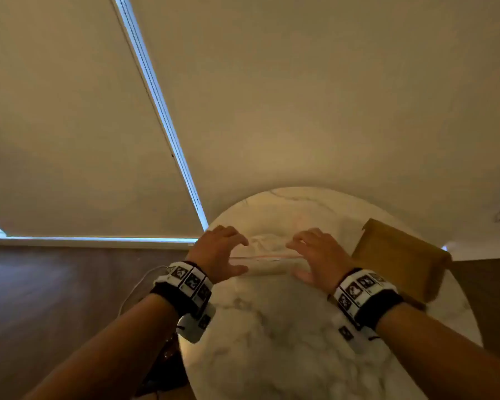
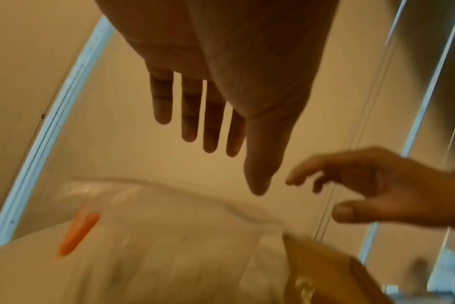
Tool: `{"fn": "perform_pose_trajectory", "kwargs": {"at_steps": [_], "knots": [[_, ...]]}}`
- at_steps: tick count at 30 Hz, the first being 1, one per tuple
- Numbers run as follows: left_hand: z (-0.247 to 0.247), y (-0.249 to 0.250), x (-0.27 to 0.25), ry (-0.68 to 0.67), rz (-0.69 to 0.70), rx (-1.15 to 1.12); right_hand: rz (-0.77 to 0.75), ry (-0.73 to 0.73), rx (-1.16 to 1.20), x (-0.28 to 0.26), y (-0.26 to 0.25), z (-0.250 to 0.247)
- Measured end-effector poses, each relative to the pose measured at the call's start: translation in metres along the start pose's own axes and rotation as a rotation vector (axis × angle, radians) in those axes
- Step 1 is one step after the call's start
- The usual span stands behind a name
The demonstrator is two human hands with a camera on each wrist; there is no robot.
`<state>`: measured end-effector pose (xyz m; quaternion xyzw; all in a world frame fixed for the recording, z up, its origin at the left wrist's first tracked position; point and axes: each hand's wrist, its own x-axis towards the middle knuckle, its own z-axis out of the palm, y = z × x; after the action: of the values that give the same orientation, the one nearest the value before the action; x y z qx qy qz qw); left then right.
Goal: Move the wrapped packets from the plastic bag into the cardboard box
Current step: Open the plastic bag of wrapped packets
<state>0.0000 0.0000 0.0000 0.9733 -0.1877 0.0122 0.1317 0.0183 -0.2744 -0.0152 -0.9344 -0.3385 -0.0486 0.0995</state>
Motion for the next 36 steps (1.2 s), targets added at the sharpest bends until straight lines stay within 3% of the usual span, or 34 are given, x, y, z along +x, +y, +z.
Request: {"fn": "perform_pose_trajectory", "kwargs": {"at_steps": [2, 4, 8, 14, 19, 22, 25, 28, 31, 36], "knots": [[0.009, 0.0, 0.006, -0.182, -0.051, 0.146, 0.019, -0.233, -0.12, 0.019, -0.01, 0.012], [0.017, -0.003, 0.011, -0.244, -0.109, 0.177, 0.044, -0.339, -0.194, 0.031, -0.016, 0.025], [0.019, -0.011, 0.025, -0.212, -0.143, 0.064, 0.142, -0.286, -0.161, 0.045, -0.007, 0.037], [-0.021, -0.012, 0.047, 0.047, -0.176, -0.199, 0.228, -0.034, 0.216, 0.07, 0.008, -0.008], [-0.094, 0.019, 0.052, 0.203, 0.007, -0.329, 0.175, 0.326, 0.419, 0.057, 0.004, -0.082], [-0.126, 0.042, 0.046, 0.22, 0.092, -0.313, 0.175, 0.405, 0.552, 0.034, -0.004, -0.124], [-0.134, 0.067, 0.031, 0.168, 0.179, -0.376, 0.156, 0.345, 0.616, 0.003, -0.01, -0.149], [-0.113, 0.084, 0.019, 0.116, 0.224, -0.43, 0.173, 0.228, 0.565, -0.024, -0.011, -0.143], [-0.07, 0.083, 0.012, 0.045, 0.125, -0.443, 0.25, 0.069, 0.488, -0.036, -0.006, -0.113], [-0.025, 0.069, -0.003, -0.267, -0.087, -0.175, 0.26, -0.108, 0.356, -0.037, -0.008, -0.04]]}}
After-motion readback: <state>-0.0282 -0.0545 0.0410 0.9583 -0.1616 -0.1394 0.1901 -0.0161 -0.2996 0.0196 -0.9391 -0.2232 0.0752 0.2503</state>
